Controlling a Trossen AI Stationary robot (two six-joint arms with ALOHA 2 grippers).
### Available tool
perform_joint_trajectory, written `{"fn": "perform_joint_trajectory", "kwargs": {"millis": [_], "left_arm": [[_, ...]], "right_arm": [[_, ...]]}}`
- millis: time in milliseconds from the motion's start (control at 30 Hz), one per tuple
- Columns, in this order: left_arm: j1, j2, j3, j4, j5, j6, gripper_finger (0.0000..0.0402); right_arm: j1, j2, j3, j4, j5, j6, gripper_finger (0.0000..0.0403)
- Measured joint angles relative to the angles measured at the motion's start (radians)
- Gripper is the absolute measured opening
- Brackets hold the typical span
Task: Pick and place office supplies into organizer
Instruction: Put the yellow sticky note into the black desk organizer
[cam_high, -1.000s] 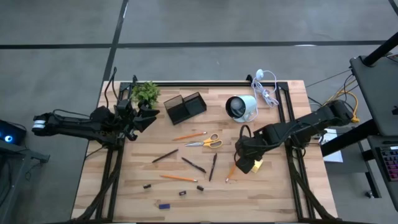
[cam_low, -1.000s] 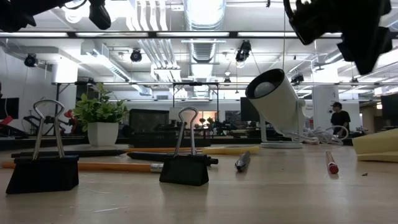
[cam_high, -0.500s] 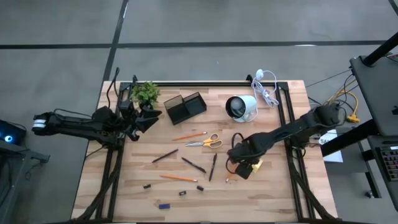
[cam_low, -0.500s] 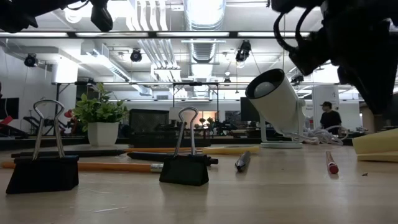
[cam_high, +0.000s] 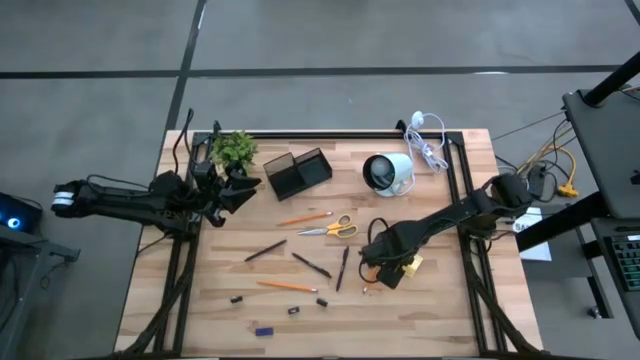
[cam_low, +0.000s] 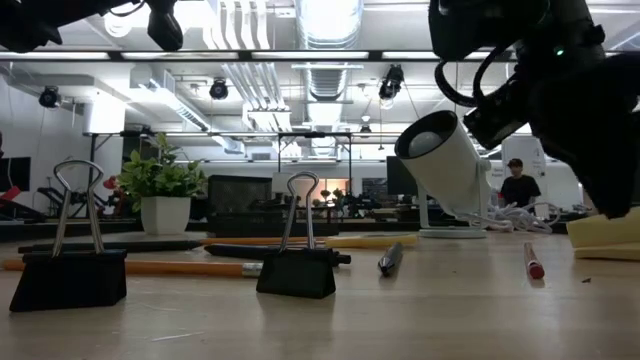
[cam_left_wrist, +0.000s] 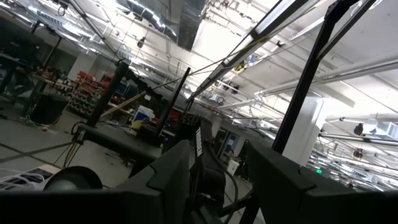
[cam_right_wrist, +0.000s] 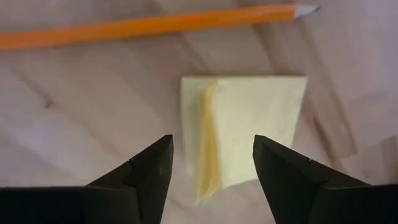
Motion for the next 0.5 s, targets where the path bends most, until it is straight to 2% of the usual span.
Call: {"fn": "perform_joint_trajectory", "kwargs": {"millis": [100, 500], "left_arm": [[0.000, -0.001, -0.001, 0.001, 0.000, 0.000, 0.0146], [0.000, 0.000, -0.002, 0.002, 0.000, 0.000, 0.0146]], "right_arm": [[0.000, 0.007, 0.000, -0.001, 0.037, 0.000, 0.0210], [0.020, 0.012, -0.002, 0.008, 0.036, -0.067, 0.0210]]}}
